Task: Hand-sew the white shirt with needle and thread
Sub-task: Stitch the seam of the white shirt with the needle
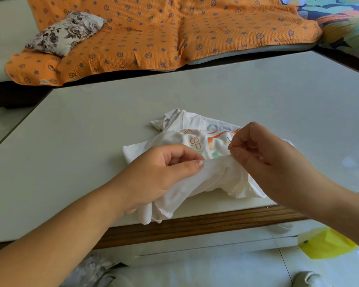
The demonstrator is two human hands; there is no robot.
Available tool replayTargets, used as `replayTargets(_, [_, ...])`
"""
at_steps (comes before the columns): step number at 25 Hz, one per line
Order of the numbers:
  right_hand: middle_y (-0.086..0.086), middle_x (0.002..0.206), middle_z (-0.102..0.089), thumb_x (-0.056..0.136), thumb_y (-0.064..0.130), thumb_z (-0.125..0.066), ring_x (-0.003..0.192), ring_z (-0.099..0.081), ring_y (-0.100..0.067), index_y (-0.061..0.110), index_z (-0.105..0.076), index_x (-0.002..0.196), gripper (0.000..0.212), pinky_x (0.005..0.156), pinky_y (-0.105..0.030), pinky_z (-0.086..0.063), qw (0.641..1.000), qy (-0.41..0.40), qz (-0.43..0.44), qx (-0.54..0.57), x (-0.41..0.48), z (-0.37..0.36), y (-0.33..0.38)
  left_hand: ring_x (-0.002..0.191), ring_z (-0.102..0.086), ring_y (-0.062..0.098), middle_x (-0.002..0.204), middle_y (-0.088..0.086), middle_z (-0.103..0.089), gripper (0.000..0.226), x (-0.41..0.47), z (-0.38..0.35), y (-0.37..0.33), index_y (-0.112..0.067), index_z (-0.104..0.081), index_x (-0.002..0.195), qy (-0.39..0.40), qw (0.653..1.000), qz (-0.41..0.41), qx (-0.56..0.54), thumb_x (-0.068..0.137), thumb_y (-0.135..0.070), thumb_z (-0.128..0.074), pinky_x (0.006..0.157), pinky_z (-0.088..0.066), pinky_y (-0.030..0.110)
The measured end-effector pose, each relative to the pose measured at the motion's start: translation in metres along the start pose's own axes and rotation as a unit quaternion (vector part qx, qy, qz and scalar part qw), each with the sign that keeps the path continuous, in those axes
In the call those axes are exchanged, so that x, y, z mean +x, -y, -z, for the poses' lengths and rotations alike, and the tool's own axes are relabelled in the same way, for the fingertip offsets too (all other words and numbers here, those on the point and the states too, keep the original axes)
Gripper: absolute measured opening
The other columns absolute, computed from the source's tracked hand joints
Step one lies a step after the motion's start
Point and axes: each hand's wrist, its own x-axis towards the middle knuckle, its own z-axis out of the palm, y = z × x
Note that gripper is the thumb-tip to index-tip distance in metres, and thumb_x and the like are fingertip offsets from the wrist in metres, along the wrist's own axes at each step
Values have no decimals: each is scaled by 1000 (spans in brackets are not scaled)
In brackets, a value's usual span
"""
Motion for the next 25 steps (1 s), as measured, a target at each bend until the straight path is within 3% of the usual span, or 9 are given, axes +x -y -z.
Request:
replayTargets(5, [16,87,-61,87,34,-47,78,-55,-6,34,-52,85,5,71,-11,-43,1000,-4,1,-5,-1,-4,1,90,-70,19,89,-1,-75,7,-1,0,2,-25,-76,87,-50,996,-24,75,80,-28,-75,86,-56,30])
replayTargets(9, [14,87,-61,90,31,-47,78,-56,-7,33,-51,86,6,69,-12,-42,1000,19,12,-2,-1,-6,1,75,-68,4,79,-13,-73,8,-5,-4,0,-30,-73,83,-134,976,-76,156,89,-29,-68,70,-52,14])
replayTargets(12, [13,85,-61,95,21,-51,73,-54,-6,34,-52,86,15,65,-12,-42,1000,20,17,-3,-1,-7,0,60,-61,-7,75,-14,-68,13,-7,-8,-6,-28,-68,86,-155,970,-87,167,95,-26,-59,53,-41,3])
replayTargets(17, [18,89,-61,94,18,-55,77,-56,-2,34,-52,84,19,67,-8,-42,1000,-5,16,-5,-1,-8,4,75,-59,-1,77,-16,-67,13,-1,-7,-4,-27,-69,82,-161,979,-74,97,92,-24,-62,71,-41,6])
replayTargets(19, [18,89,-61,93,17,-56,76,-56,0,34,-52,83,20,66,-6,-41,1000,-14,20,-1,-1,-8,6,78,-61,4,79,-8,-69,8,0,-7,-4,-25,-72,82,-129,989,-52,53,87,-31,-71,77,-46,15])
replayTargets(22, [22,86,-61,93,16,-56,77,-56,2,32,-53,85,18,68,-5,-40,999,-18,27,7,-2,-8,7,87,-67,12,90,3,-74,25,0,-8,-4,-25,-77,85,-83,996,-12,3,68,-44,-76,88,-51,28])
replayTargets(25, [24,83,-61,94,16,-55,74,-57,-1,33,-53,87,18,66,-7,-41,1000,-2,25,18,-4,-9,6,92,-67,12,87,-1,-74,20,1,-9,-5,-22,-77,81,-75,993,14,-87,66,-36,-75,97,-47,31])
